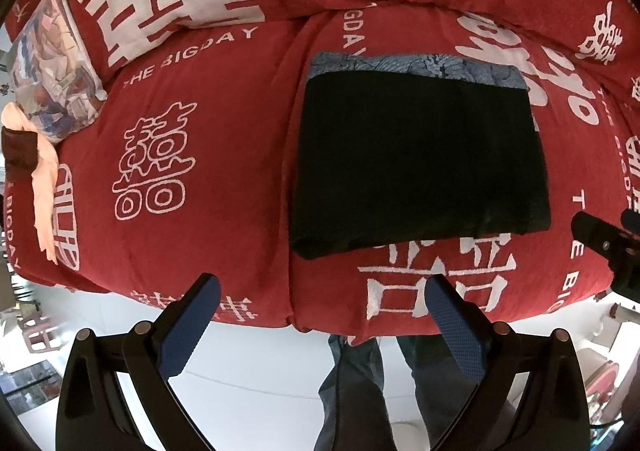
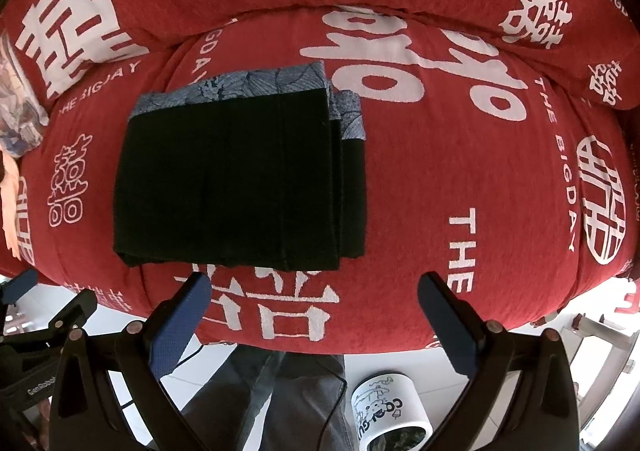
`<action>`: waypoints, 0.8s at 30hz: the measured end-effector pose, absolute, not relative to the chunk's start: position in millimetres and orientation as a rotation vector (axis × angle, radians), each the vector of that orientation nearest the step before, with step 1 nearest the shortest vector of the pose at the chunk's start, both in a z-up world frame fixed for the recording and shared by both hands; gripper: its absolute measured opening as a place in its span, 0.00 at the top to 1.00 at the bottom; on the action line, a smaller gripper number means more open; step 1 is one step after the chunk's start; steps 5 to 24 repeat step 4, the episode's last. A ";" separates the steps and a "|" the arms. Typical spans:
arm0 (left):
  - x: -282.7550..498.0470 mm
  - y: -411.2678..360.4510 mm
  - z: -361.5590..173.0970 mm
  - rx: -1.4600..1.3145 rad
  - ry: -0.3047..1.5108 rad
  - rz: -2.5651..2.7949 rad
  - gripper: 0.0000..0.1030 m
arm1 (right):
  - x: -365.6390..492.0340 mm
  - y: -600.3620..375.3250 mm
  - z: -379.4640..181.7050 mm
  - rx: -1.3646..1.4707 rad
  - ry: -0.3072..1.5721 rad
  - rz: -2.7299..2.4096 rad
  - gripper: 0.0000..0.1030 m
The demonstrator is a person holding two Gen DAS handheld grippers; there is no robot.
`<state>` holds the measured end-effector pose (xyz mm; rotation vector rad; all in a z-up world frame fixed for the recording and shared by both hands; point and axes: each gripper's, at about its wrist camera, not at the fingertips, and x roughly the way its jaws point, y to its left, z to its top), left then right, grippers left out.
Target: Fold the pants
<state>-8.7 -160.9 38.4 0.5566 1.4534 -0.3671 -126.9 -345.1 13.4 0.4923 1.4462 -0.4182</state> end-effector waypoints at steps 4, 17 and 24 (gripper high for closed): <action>-7.8 -159.4 41.8 0.522 1.442 -0.389 0.01 | -125.9 -344.2 11.9 0.489 1.452 -0.414 0.00; -7.8 -159.4 41.8 0.522 1.442 -0.389 0.01 | -125.9 -344.2 11.9 0.489 1.452 -0.414 0.00; -7.8 -159.4 41.8 0.522 1.442 -0.389 0.01 | -125.9 -344.2 11.9 0.489 1.452 -0.414 0.00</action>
